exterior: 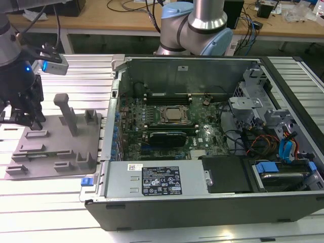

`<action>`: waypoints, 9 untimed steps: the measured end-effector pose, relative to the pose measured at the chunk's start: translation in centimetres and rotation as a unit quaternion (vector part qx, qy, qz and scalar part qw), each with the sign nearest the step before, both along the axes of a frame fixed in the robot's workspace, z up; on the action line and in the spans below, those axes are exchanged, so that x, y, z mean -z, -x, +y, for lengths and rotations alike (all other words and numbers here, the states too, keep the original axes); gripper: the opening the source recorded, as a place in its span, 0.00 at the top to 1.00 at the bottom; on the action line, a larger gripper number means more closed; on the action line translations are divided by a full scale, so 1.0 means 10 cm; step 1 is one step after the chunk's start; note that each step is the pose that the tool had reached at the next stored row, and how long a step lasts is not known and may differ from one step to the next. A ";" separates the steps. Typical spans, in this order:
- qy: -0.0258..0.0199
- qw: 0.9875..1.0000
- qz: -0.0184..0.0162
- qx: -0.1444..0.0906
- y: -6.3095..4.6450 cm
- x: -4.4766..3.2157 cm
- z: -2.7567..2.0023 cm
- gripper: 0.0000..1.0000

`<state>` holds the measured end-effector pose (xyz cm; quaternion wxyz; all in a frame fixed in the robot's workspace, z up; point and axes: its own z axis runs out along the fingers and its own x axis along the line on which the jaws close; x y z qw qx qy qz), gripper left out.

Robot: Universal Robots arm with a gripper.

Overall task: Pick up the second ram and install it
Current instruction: 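Pick up the second ram and move it above second insertion slot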

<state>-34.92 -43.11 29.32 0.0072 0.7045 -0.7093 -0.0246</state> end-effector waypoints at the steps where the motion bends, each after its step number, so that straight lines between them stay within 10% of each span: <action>1: 0.000 1.000 0.000 0.000 0.00 0.015 0.000 0.72; 9: 0.000 1.000 0.000 0.000 0.00 0.083 0.000 0.72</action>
